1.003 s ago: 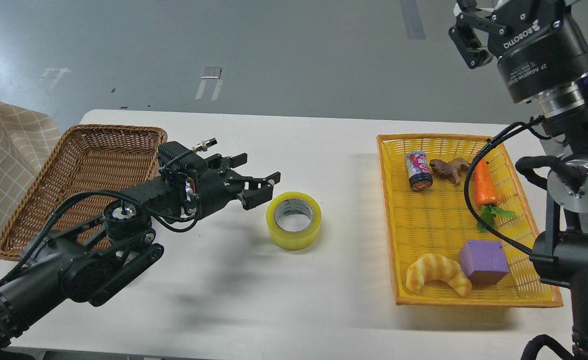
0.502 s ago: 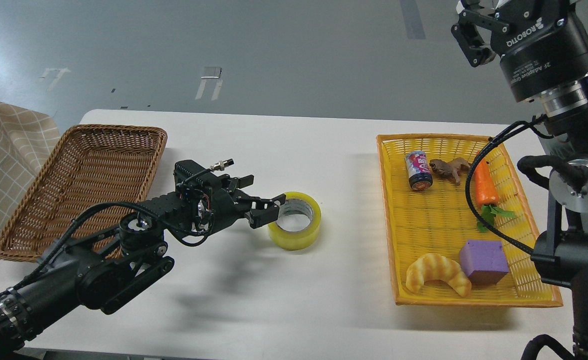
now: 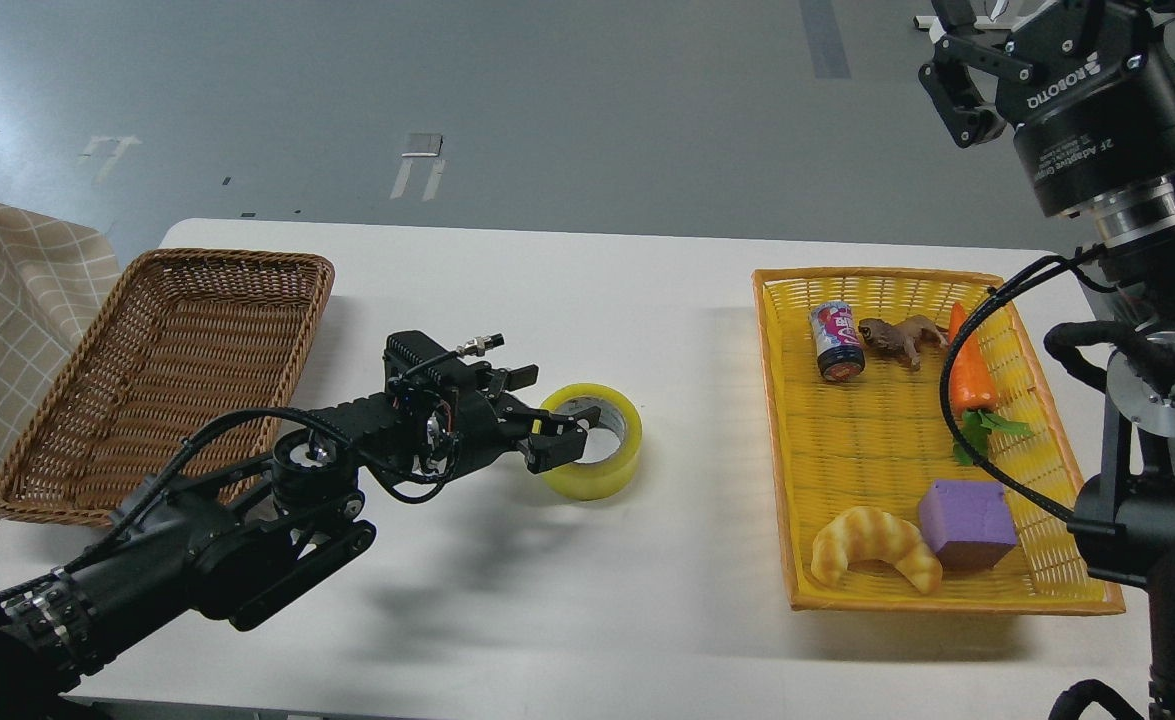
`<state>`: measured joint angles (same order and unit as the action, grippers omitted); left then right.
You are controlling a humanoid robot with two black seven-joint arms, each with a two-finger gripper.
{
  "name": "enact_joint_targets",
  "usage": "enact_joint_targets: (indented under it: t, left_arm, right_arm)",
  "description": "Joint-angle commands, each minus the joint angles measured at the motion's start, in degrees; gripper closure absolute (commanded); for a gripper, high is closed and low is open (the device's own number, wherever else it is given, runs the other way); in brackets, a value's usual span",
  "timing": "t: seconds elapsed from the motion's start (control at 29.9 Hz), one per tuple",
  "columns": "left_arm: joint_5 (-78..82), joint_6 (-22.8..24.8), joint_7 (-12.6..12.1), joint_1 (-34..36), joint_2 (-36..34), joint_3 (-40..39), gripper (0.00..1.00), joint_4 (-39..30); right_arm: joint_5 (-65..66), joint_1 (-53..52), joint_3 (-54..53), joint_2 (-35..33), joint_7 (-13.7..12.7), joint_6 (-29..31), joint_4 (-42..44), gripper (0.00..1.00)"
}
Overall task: Place and transfer tape with both arms
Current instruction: 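Grasp the edge of the tape roll with the left gripper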
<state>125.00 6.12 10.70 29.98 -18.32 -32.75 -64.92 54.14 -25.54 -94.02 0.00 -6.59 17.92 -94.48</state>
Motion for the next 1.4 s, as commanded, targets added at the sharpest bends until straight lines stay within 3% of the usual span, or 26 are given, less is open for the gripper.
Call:
enact_joint_targets:
  t: [0.0, 0.17, 0.27, 0.4, 0.64, 0.77, 1.37]
  left_arm:
    - [0.0, 0.0, 0.1, 0.9, 0.6, 1.3, 0.10, 0.6]
    - [0.0, 0.0, 0.2, 1.0, 0.9, 1.5, 0.23, 1.0]
    - [0.0, -0.1, 0.4, 1.0, 0.6, 1.9, 0.41, 1.1]
    - [0.0, -0.1, 0.4, 1.7, 0.3, 2.3, 0.57, 1.4]
    - [0.0, -0.1, 0.5, 1.8, 0.0, 3.0, 0.58, 1.6]
    - [0.0, -0.1, 2.0, 1.8, -0.5, 3.4, 0.57, 1.6]
    - [0.0, -0.2, 4.4, 2.0, -0.8, 3.4, 0.54, 1.7]
  right_arm:
    - [0.0, 0.3, -0.4, 0.0, -0.2, -1.5, 0.0, 0.00]
    - [0.0, 0.2, -0.4, 0.0, -0.3, -3.9, 0.0, 0.00]
    - [0.0, 0.3, -0.4, 0.0, -0.4, -4.2, 0.0, 0.00]
    - [0.0, 0.3, -0.4, 0.0, -0.4, -5.1, -0.1, 0.00]
    - [0.0, 0.3, -0.8, 0.0, -0.5, -5.5, -0.1, 0.00]
    - [0.0, 0.3, -0.9, -0.3, -0.5, -5.5, -0.4, 0.00]
    - [-0.1, 0.3, -1.4, -0.4, -0.6, -5.6, -0.4, 0.00]
